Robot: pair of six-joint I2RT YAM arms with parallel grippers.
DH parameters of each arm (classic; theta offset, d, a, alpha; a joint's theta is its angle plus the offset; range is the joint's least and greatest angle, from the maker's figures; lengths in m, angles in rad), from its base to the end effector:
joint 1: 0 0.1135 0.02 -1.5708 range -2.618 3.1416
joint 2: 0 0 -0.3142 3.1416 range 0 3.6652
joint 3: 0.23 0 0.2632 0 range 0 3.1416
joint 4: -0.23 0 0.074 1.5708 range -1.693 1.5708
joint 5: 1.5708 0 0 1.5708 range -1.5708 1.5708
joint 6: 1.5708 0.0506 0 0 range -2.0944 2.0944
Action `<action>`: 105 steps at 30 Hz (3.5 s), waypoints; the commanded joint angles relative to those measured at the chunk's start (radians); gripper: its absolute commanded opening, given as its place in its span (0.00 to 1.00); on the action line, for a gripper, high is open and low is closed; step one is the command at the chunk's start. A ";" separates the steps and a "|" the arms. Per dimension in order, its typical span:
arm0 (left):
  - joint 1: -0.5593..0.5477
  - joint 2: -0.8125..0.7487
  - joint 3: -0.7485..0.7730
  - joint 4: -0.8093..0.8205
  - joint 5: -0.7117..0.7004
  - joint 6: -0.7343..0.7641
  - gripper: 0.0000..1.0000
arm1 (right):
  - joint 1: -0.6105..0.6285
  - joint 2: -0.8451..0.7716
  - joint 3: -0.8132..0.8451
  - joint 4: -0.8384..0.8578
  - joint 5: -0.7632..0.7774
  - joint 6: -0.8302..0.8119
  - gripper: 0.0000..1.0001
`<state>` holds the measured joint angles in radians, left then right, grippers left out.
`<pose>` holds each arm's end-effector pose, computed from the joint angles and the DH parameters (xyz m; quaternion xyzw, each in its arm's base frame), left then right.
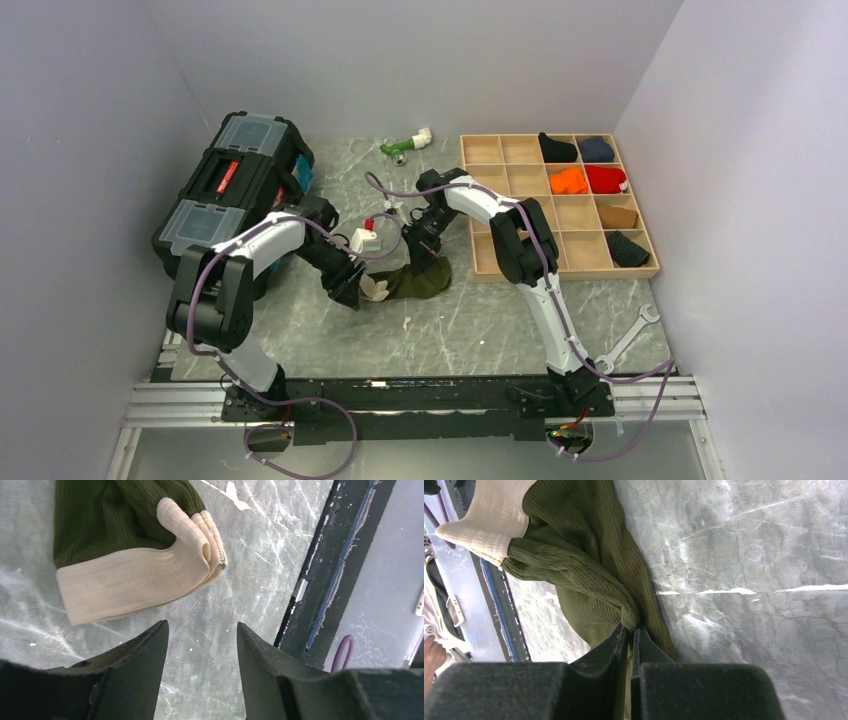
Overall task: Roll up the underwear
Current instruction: Fold the underwear at the center of the board.
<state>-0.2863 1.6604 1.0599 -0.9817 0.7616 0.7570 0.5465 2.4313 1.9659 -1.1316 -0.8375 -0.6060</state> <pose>0.2704 -0.1160 0.2205 0.4608 0.8059 -0.3626 0.0815 0.4173 0.2979 0.1492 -0.4933 0.7689 0.4068 0.0001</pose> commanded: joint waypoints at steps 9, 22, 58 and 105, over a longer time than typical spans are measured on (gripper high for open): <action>-0.060 -0.336 -0.158 0.321 -0.102 -0.055 0.99 | -0.007 0.005 0.002 0.014 -0.020 -0.014 0.00; -0.360 -0.379 -0.319 0.671 -0.556 -0.113 0.99 | -0.005 0.014 0.004 0.006 -0.027 -0.016 0.00; -0.359 -0.198 -0.291 0.570 -0.552 -0.178 0.58 | -0.004 0.014 0.003 -0.004 -0.029 -0.016 0.00; -0.060 0.054 -0.123 0.263 -0.261 -0.134 0.12 | -0.002 -0.050 0.050 -0.043 -0.066 -0.026 0.00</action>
<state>-0.3481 1.6730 0.9550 -0.6239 0.5537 0.5938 0.5514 2.4405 1.9804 -1.1538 -0.8734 -0.6098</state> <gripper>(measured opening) 0.169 0.072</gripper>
